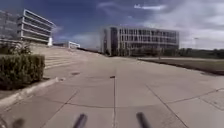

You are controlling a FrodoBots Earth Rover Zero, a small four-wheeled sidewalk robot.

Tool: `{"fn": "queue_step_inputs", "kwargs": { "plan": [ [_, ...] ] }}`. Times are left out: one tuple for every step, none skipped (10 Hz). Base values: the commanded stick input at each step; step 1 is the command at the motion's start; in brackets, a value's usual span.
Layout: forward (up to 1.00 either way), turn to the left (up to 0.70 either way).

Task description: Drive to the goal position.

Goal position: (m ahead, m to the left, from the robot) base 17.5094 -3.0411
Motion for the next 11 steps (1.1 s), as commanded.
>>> {"fn": "queue_step_inputs", "kwargs": {
  "plan": [
    [0.50,-0.03],
    [0.50,0.00],
    [0.50,0.00],
    [0.50,0.00],
    [0.50,0.00],
    [0.50,0.00],
    [0.50,0.00],
    [0.50,0.00],
    [0.50,0.00],
    [0.50,0.00],
    [0.50,0.00]
  ]
}}
